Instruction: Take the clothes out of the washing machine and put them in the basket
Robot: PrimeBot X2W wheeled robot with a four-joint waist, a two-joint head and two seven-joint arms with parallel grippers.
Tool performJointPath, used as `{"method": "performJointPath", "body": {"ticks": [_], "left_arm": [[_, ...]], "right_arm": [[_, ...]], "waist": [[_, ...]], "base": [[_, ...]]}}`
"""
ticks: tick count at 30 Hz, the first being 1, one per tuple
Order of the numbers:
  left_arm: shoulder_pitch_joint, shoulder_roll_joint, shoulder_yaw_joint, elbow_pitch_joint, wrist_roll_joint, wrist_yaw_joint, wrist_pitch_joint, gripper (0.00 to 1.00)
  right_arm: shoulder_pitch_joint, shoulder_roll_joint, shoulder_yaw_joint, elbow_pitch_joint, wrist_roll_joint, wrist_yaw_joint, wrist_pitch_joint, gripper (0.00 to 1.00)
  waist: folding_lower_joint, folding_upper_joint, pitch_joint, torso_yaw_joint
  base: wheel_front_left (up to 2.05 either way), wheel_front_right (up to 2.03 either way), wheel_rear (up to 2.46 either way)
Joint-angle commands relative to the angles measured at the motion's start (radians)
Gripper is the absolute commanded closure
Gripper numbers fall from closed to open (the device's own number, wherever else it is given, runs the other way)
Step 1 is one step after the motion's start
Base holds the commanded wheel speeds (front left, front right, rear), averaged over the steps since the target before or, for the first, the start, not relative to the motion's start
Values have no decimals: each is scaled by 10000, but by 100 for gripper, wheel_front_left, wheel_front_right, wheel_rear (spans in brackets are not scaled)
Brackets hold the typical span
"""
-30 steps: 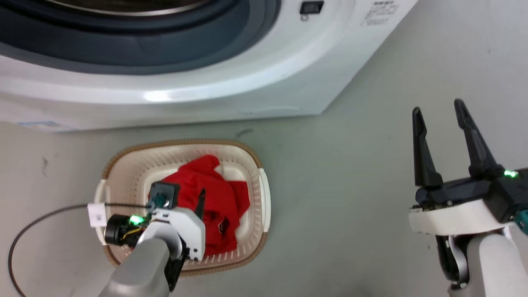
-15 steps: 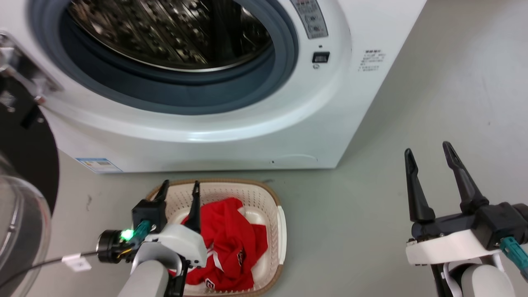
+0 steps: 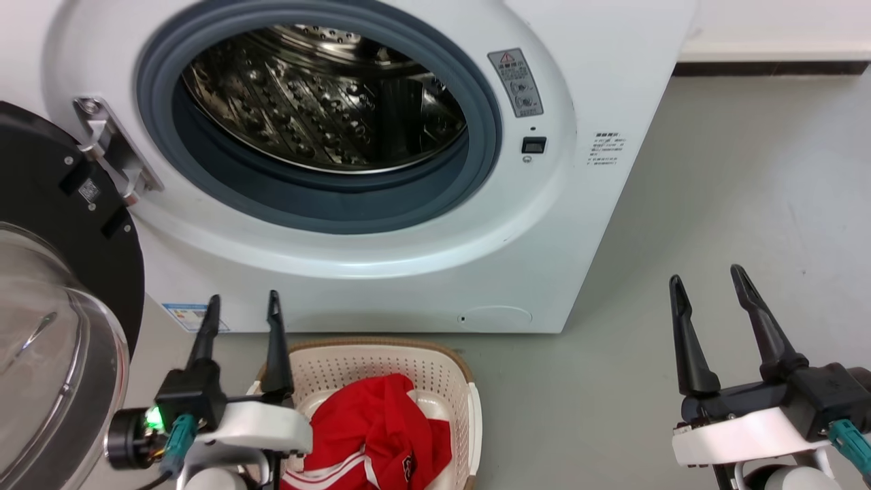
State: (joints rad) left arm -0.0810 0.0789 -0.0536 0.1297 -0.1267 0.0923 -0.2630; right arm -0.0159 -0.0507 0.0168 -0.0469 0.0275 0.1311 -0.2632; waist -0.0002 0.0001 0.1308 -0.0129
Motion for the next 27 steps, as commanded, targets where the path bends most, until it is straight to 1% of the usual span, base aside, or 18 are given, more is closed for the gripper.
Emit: {"method": "performJointPath", "body": {"ticks": [1, 9, 18, 27], "left_arm": [[229, -77, 108, -216, 102, -21, -25, 0], [1019, -220, 285, -1114, 569, -150, -25, 0], [1602, -266, 325, -1294, 766, -184, -25, 0], [1828, -286, 376, -1245, 827, -203, -25, 0]], "right_arm": [[148, 9, -17, -63, 111, -7, -23, 0], [565, 11, -67, -211, 244, -7, -23, 0], [895, 11, -130, -331, 324, -7, -23, 0], [1040, 11, -126, -346, 378, -7, -23, 0]], "waist": [[2, -1, -168, -5], [2, -1, -713, -42], [2, -1, -1102, -109], [2, -1, -1263, -174]], "base": [[0, 0, 0], [0, 0, 0], [0, 0, 0], [0, 0, 0]]}}
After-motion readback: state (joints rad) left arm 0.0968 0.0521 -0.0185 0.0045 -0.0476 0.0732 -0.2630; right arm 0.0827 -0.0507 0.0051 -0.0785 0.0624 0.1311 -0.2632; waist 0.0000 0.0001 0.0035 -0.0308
